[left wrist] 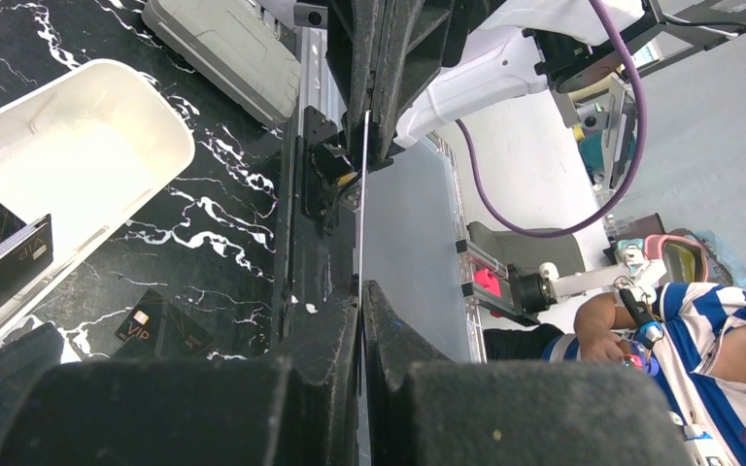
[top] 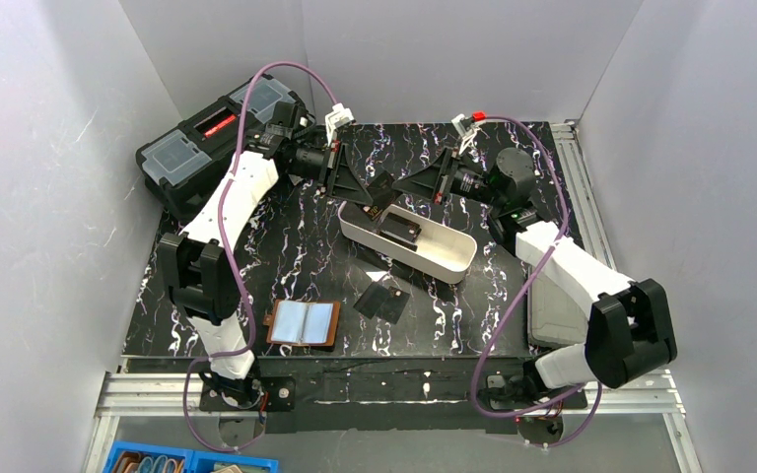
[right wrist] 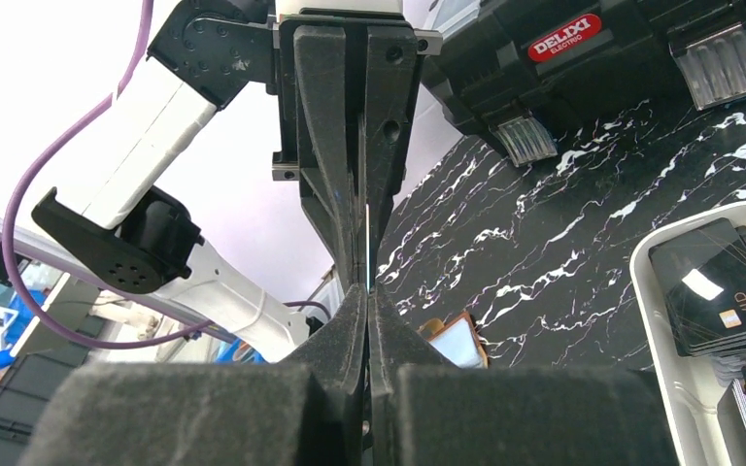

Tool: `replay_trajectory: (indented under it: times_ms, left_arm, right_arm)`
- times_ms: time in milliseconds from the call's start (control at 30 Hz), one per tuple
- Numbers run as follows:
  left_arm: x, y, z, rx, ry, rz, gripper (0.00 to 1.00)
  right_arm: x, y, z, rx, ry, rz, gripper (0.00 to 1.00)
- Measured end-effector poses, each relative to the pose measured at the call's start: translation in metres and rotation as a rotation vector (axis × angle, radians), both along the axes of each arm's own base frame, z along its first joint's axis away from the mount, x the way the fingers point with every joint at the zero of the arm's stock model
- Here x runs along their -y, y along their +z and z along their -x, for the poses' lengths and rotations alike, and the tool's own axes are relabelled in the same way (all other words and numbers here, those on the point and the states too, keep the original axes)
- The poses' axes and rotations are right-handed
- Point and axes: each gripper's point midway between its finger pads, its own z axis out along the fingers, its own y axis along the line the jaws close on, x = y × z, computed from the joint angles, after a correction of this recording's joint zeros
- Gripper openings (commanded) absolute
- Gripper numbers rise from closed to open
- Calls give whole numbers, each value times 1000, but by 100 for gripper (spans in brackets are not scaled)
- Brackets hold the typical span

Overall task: Put the credit cards into the card holder
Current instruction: Pick up the credit card from the storage box.

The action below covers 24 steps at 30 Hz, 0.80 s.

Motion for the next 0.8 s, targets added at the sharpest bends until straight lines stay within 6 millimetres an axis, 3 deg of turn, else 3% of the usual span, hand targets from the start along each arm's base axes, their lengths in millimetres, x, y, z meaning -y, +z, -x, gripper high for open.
replay_trajectory:
  times_ms: [167,433,800]
  left_arm:
    - [-2,-1,-2,-1,11,-7,0]
    - [-4,-2,-3,-3,17,-10,0]
    - [-2,-2,0,-6,7,-9,0]
  right_arm:
    - [-3,-4,-4,-11,10,-7,1]
    - [-10,0,-4,-7,33,-14,15]
    - [-23,4,-3,0,84,-11,11]
